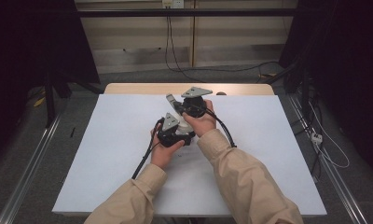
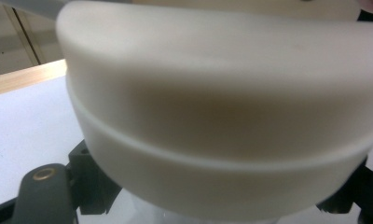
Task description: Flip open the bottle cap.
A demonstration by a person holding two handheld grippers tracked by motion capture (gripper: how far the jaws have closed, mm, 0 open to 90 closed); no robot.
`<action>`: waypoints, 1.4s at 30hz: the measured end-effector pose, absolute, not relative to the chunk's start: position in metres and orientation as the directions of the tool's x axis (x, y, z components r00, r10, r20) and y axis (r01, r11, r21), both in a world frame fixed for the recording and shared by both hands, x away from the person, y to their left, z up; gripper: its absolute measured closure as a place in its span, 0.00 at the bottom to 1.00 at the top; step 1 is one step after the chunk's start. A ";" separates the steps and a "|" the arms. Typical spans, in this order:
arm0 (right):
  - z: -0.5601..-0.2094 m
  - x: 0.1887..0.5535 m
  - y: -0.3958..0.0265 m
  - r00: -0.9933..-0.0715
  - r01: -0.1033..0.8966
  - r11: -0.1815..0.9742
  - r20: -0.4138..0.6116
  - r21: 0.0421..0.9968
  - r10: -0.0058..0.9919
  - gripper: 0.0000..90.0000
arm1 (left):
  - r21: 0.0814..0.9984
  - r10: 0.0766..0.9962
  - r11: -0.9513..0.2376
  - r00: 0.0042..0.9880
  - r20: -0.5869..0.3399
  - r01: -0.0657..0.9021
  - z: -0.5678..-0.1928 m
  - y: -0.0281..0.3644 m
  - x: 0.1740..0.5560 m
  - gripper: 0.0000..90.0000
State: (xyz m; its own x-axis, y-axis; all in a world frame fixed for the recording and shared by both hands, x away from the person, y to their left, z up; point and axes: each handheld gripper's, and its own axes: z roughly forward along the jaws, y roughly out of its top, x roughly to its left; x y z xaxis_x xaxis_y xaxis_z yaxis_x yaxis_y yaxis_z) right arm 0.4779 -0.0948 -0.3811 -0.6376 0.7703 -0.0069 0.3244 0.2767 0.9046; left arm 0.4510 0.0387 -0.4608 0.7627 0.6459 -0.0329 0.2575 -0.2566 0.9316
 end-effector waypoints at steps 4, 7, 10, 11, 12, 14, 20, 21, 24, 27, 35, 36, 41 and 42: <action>-0.381 0.476 -0.097 -0.636 0.331 0.267 0.005 0.905 0.771 1.00 | 0.931 0.646 -0.254 0.762 -0.038 0.263 -0.460 0.039 0.451 0.20; -0.380 0.475 -0.099 -0.637 0.331 0.272 0.001 0.904 0.771 0.99 | 0.931 0.641 -0.246 0.766 -0.051 0.269 -0.459 0.040 0.450 0.19; -0.379 0.473 -0.101 -0.635 0.330 0.270 0.001 0.905 0.773 0.98 | 0.930 0.641 -0.247 0.766 -0.052 0.271 -0.457 0.041 0.450 0.19; -0.379 0.473 -0.101 -0.635 0.331 0.270 0.002 0.904 0.773 0.98 | 0.929 0.642 -0.251 0.765 -0.052 0.274 -0.457 0.041 0.450 0.19; -0.378 0.473 -0.101 -0.635 0.333 0.270 0.003 0.903 0.773 0.98 | 0.927 0.643 -0.257 0.765 -0.048 0.274 -0.456 0.041 0.449 0.18; -0.378 0.472 -0.103 -0.632 0.336 0.261 0.011 0.905 0.775 0.97 | 0.926 0.645 -0.262 0.763 -0.042 0.272 -0.456 0.041 0.448 0.17; -0.375 0.467 -0.105 -0.636 0.324 0.258 0.007 0.910 0.772 0.93 | 0.921 0.649 -0.266 0.759 -0.047 0.285 -0.452 0.042 0.445 0.13; -0.375 0.466 -0.106 -0.635 0.322 0.255 0.008 0.912 0.772 0.93 | 0.920 0.649 -0.267 0.759 -0.049 0.288 -0.451 0.042 0.444 0.12; -0.373 0.464 -0.108 -0.629 0.325 0.248 0.013 0.913 0.777 0.89 | 0.919 0.651 -0.265 0.758 -0.052 0.291 -0.449 0.045 0.442 0.11; -0.372 0.461 -0.109 -0.629 0.322 0.243 0.015 0.915 0.777 0.86 | 0.918 0.655 -0.272 0.754 -0.044 0.290 -0.446 0.047 0.440 0.11; -0.367 0.452 -0.110 -0.624 0.329 0.237 0.022 0.914 0.781 0.59 | 0.911 0.659 -0.275 0.750 -0.054 0.307 -0.442 0.056 0.435 0.09; -0.367 0.450 -0.110 -0.622 0.331 0.234 0.025 0.914 0.783 0.55 | 0.911 0.659 -0.275 0.750 -0.055 0.308 -0.441 0.056 0.434 0.09; -0.365 0.443 -0.112 -0.619 0.327 0.232 0.022 0.916 0.785 0.45 | 0.910 0.654 -0.279 0.755 -0.053 0.306 -0.436 0.059 0.431 0.09; -0.365 0.442 -0.113 -0.620 0.322 0.229 0.022 0.919 0.784 0.43 | 0.908 0.655 -0.283 0.754 -0.053 0.309 -0.436 0.060 0.431 0.09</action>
